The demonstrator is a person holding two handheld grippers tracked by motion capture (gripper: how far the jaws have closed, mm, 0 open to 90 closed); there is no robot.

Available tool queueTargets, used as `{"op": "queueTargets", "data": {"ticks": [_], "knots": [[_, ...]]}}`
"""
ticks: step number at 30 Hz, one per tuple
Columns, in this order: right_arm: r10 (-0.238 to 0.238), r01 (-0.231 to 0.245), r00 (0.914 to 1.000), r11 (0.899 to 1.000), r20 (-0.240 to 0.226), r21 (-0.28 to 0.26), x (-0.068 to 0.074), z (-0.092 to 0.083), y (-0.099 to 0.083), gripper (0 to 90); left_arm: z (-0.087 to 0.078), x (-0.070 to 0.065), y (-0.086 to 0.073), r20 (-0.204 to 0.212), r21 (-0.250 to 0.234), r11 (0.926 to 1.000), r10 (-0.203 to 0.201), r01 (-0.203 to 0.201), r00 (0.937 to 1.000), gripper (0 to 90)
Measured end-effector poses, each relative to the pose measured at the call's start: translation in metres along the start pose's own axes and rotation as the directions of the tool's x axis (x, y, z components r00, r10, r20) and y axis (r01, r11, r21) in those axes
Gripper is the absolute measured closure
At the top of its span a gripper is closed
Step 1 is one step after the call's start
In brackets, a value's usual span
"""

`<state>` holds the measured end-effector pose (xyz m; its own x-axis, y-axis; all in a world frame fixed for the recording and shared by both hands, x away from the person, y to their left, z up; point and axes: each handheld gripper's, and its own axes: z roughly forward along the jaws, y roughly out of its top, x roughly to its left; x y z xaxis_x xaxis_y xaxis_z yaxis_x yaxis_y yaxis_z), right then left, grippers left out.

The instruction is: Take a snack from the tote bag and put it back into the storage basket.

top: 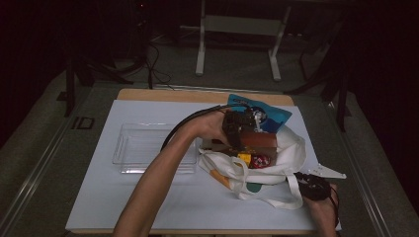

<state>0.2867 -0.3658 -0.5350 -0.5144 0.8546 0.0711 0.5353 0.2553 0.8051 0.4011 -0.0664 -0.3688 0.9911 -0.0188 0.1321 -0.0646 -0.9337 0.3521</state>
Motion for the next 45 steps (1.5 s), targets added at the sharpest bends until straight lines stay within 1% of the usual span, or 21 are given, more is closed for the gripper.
{"op": "queueTargets", "data": {"ticks": [4, 6, 7, 10, 12, 13, 17, 19, 22, 26, 29, 30, 31, 34, 36, 37, 39, 41, 43, 45], "knots": [[0.000, 0.000, 1.0000, 1.000, 0.000, 0.000, 0.000, 0.000, 0.000, 61.0, -0.009, 0.000, -0.004, -0.017, -0.032, 0.9995, 0.000, 0.000, 0.9999, 42.9], [0.000, 0.000, 1.0000, 1.000, 0.000, 0.001, 0.000, 0.000, 0.000, 61.0, -0.009, 0.000, -0.004, -0.017, -0.032, 0.9995, 0.000, 0.000, 0.9999, 42.9], [0.000, 0.000, 1.0000, 1.000, 0.000, 0.000, 0.000, 0.000, 0.000, 61.0, -0.017, 0.000, -0.007, -0.022, -0.046, 0.9989, -0.006, 0.005, 0.9997, 42.9], [0.000, 0.000, 1.0000, 1.000, 0.000, 0.001, 0.000, 0.000, 0.000, 60.9, -0.023, 0.000, -0.010, -0.028, -0.042, 0.9991, -0.007, 0.006, 0.9996, 43.0], [-0.001, 0.001, 1.0000, 1.000, 0.000, 0.001, 0.000, 0.000, 0.000, 60.9, -0.023, 0.000, -0.010, -0.028, -0.042, 0.9991, -0.007, 0.006, 0.9996, 43.0], [-0.001, 0.001, 1.0000, 1.000, 0.001, 0.000, 0.000, 0.000, 0.000, 61.0, -0.028, 0.000, -0.014, -0.030, -0.033, 0.9994, -0.008, 0.007, 0.9995, 43.0], [-0.003, 0.003, 1.0000, 1.000, 0.002, 0.001, 0.000, 0.000, 0.000, 60.8, -0.031, 0.000, -0.019, -0.035, -0.028, 0.9996, -0.008, 0.007, 0.9993, 43.0], [-0.001, 0.001, 1.0000, 1.000, 0.002, -0.001, 0.000, 0.000, 0.000, 60.3, -0.034, -0.001, -0.025, -0.033, -0.042, 0.9989, -0.019, 0.018, 0.9993, 43.0], [-0.003, 0.003, 1.0000, 1.000, 0.001, 0.001, 0.000, 0.000, 0.000, 59.9, -0.037, -0.001, -0.029, -0.037, -0.042, 0.9989, -0.021, 0.019, 0.9991, 43.0], [-0.003, 0.003, 1.0000, 1.000, 0.001, 0.001, 0.000, 0.000, 0.000, 59.8, -0.040, -0.003, -0.040, -0.044, -0.020, 0.9996, -0.021, 0.020, 0.9988, 42.9], [-0.004, 0.004, 1.0000, 1.000, 0.002, 0.000, 0.000, 0.000, 0.000, 59.8, -0.042, -0.004, -0.049, -0.043, -0.023, 0.9992, -0.033, 0.032, 0.9985, 43.0], [-0.004, 0.004, 1.0000, 1.000, 0.002, 0.000, 0.000, 0.000, 0.000, 59.8, -0.042, -0.004, -0.049, -0.043, -0.023, 0.9992, -0.033, 0.032, 0.9985, 42.9], [-0.005, 0.005, 1.0000, 1.000, 0.003, 0.001, 0.001, 0.000, 0.000, 59.8, -0.044, -0.005, -0.054, -0.048, -0.023, 0.9992, -0.034, 0.033, 0.9982, 42.9], [-0.005, 0.005, 1.0000, 1.000, 0.003, 0.000, 0.001, 0.000, 0.000, 59.7, -0.046, -0.006, -0.061, -0.046, -0.016, 0.9992, -0.036, 0.035, 0.9983, 43.0], [-0.005, 0.005, 1.0000, 1.000, 0.002, -0.002, 0.001, 0.000, 0.000, 59.7, -0.046, -0.006, -0.061, -0.046, -0.016, 0.9992, -0.036, 0.035, 0.9983, 42.9], [-0.005, 0.005, 1.0000, 1.000, 0.000, -0.001, 0.001, 0.000, 0.000, 59.5, -0.050, -0.008, -0.068, -0.051, -0.015, 0.9989, -0.046, 0.046, 0.9976, 42.9], [-0.005, 0.005, 1.0000, 1.000, 0.000, -0.002, 0.001, 0.000, 0.000, 59.5, -0.051, -0.008, -0.070, -0.053, -0.019, 0.9987, -0.047, 0.046, 0.9975, 42.9], [-0.005, 0.005, 1.0000, 1.000, 0.001, -0.003, 0.001, -0.001, 0.000, 59.4, -0.052, -0.008, -0.074, -0.048, -0.031, 0.9980, -0.057, 0.055, 0.9972, 42.9], [-0.008, 0.008, 1.0000, 1.000, 0.004, -0.010, 0.001, -0.001, 0.000, 59.3, -0.054, -0.008, -0.080, -0.054, -0.031, 0.9976, -0.064, 0.062, 0.9965, 42.9], [-0.006, 0.006, 1.0000, 1.000, 0.003, -0.016, 0.001, -0.002, 0.000, 59.2, -0.054, -0.009, -0.082, -0.052, -0.033, 0.9972, -0.069, 0.067, 0.9963, 42.9]]}}
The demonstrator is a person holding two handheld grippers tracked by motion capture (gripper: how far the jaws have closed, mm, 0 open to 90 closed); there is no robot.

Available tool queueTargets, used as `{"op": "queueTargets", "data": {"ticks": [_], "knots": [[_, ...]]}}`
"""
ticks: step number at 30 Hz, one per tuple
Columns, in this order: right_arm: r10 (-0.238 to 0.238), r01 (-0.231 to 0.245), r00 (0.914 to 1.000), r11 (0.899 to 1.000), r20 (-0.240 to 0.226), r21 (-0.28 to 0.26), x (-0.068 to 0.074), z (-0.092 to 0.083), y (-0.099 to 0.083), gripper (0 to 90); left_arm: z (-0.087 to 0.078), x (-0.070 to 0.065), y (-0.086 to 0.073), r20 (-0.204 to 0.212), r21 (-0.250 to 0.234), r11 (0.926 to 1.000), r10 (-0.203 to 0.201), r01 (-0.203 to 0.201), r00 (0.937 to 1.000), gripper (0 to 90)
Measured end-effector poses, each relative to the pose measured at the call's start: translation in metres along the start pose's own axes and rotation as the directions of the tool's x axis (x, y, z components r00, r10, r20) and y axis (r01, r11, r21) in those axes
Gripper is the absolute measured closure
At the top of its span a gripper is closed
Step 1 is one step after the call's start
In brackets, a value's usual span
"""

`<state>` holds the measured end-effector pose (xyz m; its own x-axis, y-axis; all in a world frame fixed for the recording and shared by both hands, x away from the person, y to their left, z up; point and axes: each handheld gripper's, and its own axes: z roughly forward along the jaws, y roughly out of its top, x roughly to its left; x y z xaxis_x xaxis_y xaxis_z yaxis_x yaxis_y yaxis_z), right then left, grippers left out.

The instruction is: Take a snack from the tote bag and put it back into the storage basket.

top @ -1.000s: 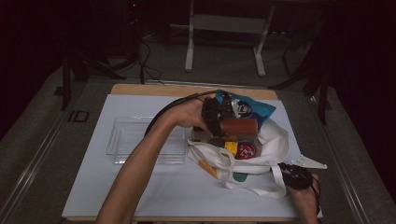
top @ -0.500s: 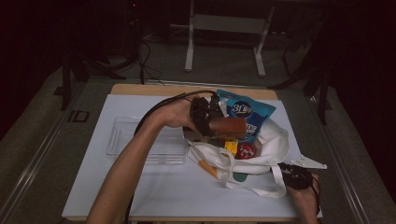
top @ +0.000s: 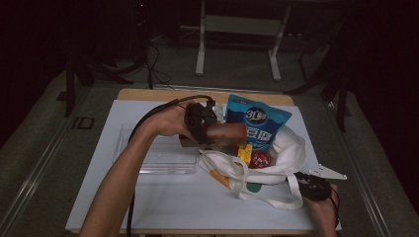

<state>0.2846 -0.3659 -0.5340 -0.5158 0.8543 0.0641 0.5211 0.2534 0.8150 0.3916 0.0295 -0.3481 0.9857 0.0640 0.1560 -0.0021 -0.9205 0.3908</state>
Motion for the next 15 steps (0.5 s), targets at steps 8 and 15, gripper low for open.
{"op": "queueTargets", "data": {"ticks": [8, 15], "knots": [[0.006, -0.006, 1.0000, 1.000, 0.002, -0.018, 0.000, -0.002, -0.001, 59.2, -0.004, -0.001, -0.017, -0.014, 0.007, 0.9998, -0.018, 0.018, 0.9997, 42.9], [0.008, -0.008, 1.0000, 1.000, 0.002, -0.024, -0.001, -0.002, -0.001, 59.0, -0.013, -0.002, -0.030, -0.024, 0.022, 0.9993, -0.030, 0.030, 0.9993, 42.9]]}}
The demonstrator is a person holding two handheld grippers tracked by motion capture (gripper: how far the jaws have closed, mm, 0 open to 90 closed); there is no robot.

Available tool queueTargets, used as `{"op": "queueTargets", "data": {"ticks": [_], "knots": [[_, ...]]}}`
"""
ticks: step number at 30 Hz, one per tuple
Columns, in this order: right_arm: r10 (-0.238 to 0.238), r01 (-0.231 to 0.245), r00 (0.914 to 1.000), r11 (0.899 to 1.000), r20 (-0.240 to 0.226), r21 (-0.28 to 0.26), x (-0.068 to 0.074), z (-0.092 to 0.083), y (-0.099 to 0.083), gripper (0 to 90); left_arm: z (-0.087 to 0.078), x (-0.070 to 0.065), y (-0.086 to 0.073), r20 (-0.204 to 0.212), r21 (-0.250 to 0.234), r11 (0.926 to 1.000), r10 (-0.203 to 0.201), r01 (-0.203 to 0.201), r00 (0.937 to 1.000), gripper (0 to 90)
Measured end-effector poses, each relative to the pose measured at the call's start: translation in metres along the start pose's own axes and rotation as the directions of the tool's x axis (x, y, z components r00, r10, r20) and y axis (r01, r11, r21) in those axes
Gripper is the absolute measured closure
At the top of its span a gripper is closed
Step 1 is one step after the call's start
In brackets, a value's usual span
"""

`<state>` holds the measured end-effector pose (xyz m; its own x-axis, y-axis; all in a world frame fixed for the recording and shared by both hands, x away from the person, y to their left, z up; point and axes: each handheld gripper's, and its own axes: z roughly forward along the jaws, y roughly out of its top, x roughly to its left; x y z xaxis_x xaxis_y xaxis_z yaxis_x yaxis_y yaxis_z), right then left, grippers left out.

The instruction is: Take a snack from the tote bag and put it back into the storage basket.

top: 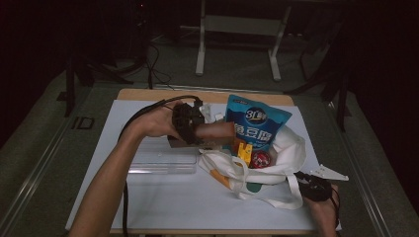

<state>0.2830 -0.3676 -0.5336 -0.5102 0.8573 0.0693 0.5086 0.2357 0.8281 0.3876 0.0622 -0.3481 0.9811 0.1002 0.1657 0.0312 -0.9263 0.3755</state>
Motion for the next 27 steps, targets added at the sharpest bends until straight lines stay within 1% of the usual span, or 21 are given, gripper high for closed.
{"op": "queueTargets", "data": {"ticks": [1, 5, 8, 10, 13, 17, 20, 24, 27], "knots": [[-0.002, 0.002, 1.0000, 1.000, 0.000, -0.003, 0.000, 0.000, 0.000, 59.1, -0.001, 0.000, -0.002, 0.001, 0.000, 1.0000, -0.007, 0.007, 1.0000, 42.9], [0.003, -0.003, 1.0000, 1.000, 0.000, -0.011, -0.001, -0.001, 0.000, 58.8, -0.002, 0.000, -0.008, -0.001, 0.013, 0.9998, -0.014, 0.015, 0.9999, 42.9], [0.004, -0.004, 1.0000, 1.000, -0.001, -0.012, -0.001, -0.001, -0.001, 58.7, -0.002, 0.000, -0.011, 0.000, 0.016, 0.9998, -0.014, 0.014, 0.9999, 42.9], [0.001, -0.001, 1.0000, 1.000, 0.000, -0.011, 0.000, -0.001, -0.001, 58.7, -0.002, -0.001, -0.013, -0.010, 0.013, 0.9999, -0.009, 0.009, 0.9999, 42.9], [0.006, -0.006, 1.0000, 1.000, -0.002, -0.009, 0.000, -0.001, -0.001, 58.7, -0.002, -0.001, -0.015, -0.012, 0.017, 0.9998, -0.007, 0.007, 0.9999, 42.9], [0.002, -0.002, 1.0000, 1.000, -0.003, -0.004, 0.000, -0.001, 0.000, 58.7, -0.002, -0.001, -0.023, -0.015, 0.027, 0.9996, -0.007, 0.008, 0.9999, 42.9], [0.001, -0.001, 1.0000, 1.000, -0.003, -0.003, 0.000, 0.000, 0.000, 58.8, -0.003, -0.001, -0.028, -0.020, 0.023, 0.9996, -0.015, 0.015, 0.9997, 42.9], [0.000, 0.000, 1.0000, 1.000, -0.002, -0.002, 0.000, 0.000, 0.000, 58.8, -0.005, -0.001, -0.036, -0.039, 0.028, 0.9996, -0.003, 0.005, 0.9992, 42.8], [0.001, -0.001, 1.0000, 1.000, -0.001, -0.003, 0.000, -0.001, -0.001, 58.7, -0.006, -0.002, -0.043, -0.045, 0.032, 0.9994, -0.010, 0.012, 0.9989, 42.8]]}}
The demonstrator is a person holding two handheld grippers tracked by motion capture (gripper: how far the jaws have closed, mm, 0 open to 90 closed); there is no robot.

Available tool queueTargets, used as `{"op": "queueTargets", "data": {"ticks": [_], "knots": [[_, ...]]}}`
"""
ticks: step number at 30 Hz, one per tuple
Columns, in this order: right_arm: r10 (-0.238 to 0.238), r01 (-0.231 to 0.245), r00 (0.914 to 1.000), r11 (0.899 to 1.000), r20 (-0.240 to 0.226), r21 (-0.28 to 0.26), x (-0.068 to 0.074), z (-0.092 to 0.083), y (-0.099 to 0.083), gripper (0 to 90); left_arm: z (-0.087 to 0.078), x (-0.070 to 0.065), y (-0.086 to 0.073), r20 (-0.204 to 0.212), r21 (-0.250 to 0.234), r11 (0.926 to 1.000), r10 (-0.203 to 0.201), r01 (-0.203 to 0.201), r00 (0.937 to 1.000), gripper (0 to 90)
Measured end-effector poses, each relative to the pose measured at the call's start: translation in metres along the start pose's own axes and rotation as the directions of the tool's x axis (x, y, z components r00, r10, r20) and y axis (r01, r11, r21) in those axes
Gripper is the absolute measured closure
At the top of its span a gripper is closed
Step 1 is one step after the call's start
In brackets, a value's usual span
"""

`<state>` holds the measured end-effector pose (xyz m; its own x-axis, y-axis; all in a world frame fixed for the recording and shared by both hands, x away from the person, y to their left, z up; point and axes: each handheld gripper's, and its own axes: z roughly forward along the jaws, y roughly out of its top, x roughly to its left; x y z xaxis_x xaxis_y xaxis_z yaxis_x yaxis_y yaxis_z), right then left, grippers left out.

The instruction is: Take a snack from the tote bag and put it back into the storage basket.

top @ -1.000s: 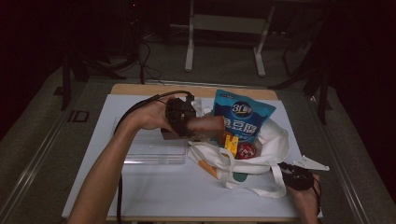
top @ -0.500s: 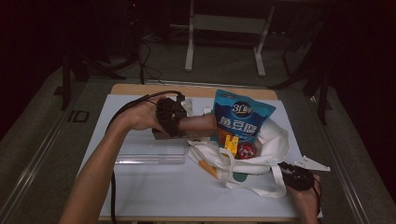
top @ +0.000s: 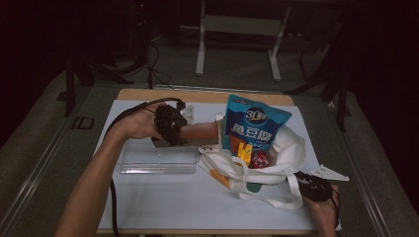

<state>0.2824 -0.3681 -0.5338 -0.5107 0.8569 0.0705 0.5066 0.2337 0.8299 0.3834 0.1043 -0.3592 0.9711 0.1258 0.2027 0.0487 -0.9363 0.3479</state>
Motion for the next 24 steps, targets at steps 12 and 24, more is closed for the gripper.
{"op": "queueTargets", "data": {"ticks": [12, 24], "knots": [[0.000, 0.000, 1.0000, 1.000, 0.000, 0.001, 0.000, 0.000, 0.000, 58.8, -0.001, -0.002, -0.020, -0.009, 0.018, 0.9997, -0.015, 0.015, 0.9998, 42.8], [0.000, 0.000, 1.0000, 1.000, 0.000, -0.001, 0.000, 0.000, 0.000, 58.8, -0.002, -0.005, -0.037, -0.016, 0.009, 0.9994, -0.034, 0.034, 0.9993, 42.7]]}}
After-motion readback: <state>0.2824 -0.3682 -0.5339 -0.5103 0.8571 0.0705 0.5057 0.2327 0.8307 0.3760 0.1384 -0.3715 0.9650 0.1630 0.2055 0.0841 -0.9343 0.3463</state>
